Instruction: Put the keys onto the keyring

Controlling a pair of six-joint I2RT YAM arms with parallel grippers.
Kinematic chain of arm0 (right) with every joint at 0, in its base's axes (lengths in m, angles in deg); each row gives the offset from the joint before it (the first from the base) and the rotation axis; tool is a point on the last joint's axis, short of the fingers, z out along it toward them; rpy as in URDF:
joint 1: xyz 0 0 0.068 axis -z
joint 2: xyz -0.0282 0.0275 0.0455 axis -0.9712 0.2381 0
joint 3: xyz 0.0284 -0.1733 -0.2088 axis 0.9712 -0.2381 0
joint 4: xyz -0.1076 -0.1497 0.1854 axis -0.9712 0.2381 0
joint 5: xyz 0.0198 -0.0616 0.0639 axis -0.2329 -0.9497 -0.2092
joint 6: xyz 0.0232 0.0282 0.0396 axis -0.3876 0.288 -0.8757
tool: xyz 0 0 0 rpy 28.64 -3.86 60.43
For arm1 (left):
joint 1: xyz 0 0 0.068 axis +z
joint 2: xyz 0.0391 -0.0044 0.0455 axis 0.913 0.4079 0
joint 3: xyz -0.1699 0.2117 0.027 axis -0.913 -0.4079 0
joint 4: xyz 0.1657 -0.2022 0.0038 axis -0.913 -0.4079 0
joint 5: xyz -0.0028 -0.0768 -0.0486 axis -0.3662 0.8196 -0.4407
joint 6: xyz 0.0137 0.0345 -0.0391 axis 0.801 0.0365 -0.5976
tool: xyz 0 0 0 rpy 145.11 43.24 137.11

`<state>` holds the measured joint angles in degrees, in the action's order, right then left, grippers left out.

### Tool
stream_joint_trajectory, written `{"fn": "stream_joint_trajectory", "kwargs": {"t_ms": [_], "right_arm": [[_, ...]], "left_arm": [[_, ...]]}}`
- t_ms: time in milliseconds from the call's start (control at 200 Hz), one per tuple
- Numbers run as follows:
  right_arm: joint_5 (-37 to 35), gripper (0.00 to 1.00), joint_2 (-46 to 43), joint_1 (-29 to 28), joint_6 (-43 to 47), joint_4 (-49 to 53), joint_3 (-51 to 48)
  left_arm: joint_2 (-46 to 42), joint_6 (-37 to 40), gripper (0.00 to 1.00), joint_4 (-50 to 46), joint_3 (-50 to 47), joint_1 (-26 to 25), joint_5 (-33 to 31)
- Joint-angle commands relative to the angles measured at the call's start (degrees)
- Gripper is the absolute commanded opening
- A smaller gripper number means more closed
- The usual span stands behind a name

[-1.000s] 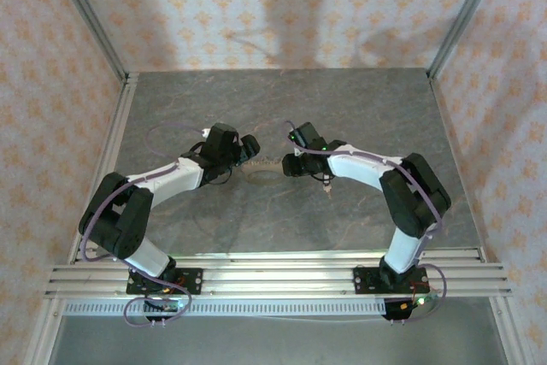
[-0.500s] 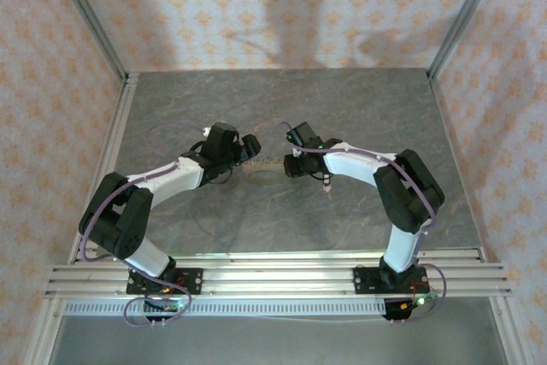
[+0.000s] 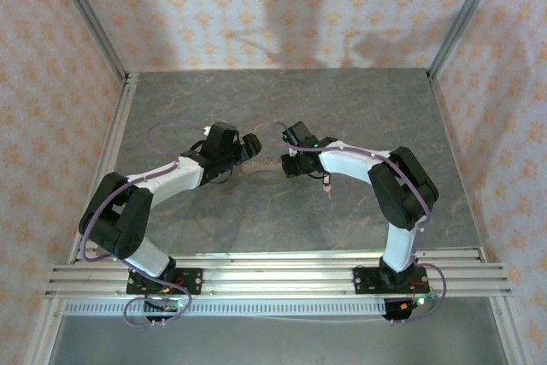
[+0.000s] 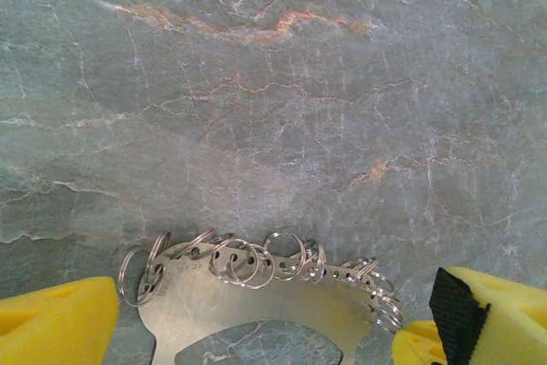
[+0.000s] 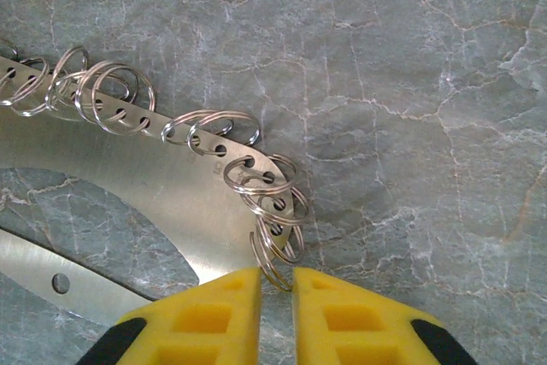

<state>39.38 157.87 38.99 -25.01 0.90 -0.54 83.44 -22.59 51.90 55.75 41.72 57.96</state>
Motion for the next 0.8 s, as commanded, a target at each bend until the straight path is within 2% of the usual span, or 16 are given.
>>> {"fn": "stream_joint_trajectory", "kwargs": {"t_ms": [0, 320, 636, 701, 796], "right_arm": [[-1.9, 0.16, 1.2, -0.2, 0.9, 1.6, 1.6], [-1.9, 0.17, 2.0, -0.3, 1.1, 1.5, 1.7], [-2.2, 0.09, 1.5, -0.3, 1.8, 1.9, 1.6], [-2.5, 0.10, 1.1, -0.2, 2.0, 2.1, 1.5], [-3.2, 0.17, 0.4, -0.3, 2.2, 2.3, 1.2]], "left_arm": [[0.6, 0.9, 0.96, 0.5, 1.5, 0.7, 0.1], [0.9, 1.0, 0.96, 0.5, 1.6, 0.8, 0.3], [0.9, 1.1, 0.96, 0.6, 1.5, 0.9, 0.3], [0.9, 1.2, 0.96, 0.6, 1.6, 0.9, 0.4], [0.7, 1.3, 0.96, 0.5, 1.7, 0.9, 0.5]]}}
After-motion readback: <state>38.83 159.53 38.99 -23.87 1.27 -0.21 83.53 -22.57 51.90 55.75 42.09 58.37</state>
